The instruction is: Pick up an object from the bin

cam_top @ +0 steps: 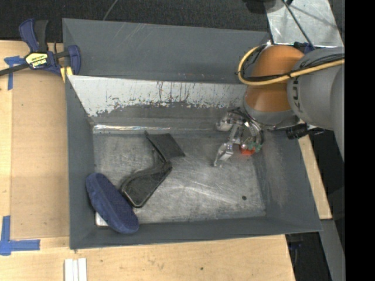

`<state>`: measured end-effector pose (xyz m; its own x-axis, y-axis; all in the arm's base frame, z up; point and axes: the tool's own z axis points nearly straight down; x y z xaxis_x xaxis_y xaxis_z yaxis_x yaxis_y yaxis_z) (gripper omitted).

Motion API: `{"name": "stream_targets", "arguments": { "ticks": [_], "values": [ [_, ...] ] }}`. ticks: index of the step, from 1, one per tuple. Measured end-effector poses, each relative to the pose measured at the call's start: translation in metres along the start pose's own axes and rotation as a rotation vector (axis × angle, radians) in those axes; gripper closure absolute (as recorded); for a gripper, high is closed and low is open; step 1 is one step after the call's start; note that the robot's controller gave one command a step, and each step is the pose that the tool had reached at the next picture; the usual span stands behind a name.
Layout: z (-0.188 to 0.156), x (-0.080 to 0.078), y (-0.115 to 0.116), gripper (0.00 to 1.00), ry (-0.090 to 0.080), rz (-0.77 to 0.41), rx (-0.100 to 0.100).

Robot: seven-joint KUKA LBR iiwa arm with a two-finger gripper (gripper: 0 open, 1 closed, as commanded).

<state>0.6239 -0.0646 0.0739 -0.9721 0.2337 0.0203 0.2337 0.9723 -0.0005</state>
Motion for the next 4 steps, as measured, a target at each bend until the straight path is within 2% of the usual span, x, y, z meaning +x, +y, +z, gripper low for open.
{"name": "stream_targets", "arguments": {
  "ticks": [1,2,3,4],
  "values": [
    [-0.012,0.035,0.147,0.0,-0.017,0.299,0.004],
    [-0.013,0.033,0.149,1.0,-0.022,0.298,-0.003],
    [-0.084,0.045,0.142,1.0,-0.029,0.275,-0.007],
    [-0.102,0.05,0.133,1.0,-0.026,0.282,-0.006]
  ]
}}
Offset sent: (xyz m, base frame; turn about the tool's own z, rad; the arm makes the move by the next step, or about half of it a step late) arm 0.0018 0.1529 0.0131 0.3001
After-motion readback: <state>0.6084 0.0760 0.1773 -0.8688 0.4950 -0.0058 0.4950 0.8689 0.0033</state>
